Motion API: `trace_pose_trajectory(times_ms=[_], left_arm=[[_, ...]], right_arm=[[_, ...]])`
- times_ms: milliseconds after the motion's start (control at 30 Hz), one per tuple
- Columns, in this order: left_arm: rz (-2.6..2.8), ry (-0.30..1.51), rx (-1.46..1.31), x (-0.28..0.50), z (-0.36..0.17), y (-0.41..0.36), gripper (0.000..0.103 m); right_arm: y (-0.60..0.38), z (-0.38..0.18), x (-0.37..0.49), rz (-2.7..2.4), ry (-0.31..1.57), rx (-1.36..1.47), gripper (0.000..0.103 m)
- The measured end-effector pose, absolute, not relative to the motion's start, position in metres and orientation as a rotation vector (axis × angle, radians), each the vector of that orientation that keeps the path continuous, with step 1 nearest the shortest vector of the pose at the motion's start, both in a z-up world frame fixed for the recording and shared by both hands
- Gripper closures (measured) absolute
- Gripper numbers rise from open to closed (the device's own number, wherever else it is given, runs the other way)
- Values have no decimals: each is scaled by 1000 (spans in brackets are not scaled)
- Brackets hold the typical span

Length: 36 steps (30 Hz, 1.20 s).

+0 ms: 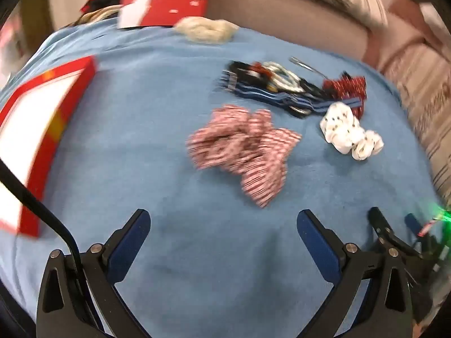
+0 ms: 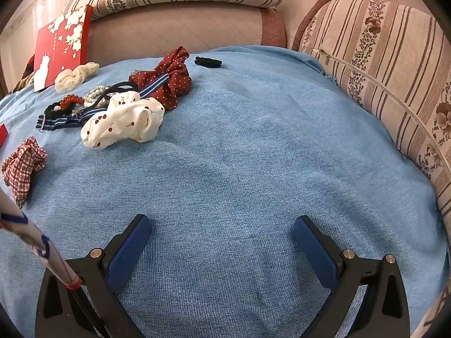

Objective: Organize jewelry

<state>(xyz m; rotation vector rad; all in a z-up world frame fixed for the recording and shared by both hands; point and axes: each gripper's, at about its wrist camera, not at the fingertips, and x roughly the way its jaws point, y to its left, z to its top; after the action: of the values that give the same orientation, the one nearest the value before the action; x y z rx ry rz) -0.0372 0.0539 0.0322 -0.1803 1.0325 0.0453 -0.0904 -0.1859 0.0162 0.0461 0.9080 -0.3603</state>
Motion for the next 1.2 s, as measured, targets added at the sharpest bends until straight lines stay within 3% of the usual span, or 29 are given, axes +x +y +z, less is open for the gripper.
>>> trace_pose_trajectory(times_ms=[333,633,933,1000,1067,1200], left_arm=[[217,1001,-98,-128,37,98,0],[183,1039,-104,-141,17,99,0],[193,978,-64,-140,18,93,0],[202,961,-51,-135,18,91,0],[207,953,-40,-130,19,89,0],[207,933,49,-128,26,85,0]], right_arm=[[-193,22,-90,-263,1019,91,0],[-179,35,-102,-299,1128,84,2],[-134,82,-133,-272,875,-35,5],[-126,82,-132,-232,876,-26,5],[-122,80,-128,-197,895,13,16],[-118,74,-126,-177,930,63,17]])
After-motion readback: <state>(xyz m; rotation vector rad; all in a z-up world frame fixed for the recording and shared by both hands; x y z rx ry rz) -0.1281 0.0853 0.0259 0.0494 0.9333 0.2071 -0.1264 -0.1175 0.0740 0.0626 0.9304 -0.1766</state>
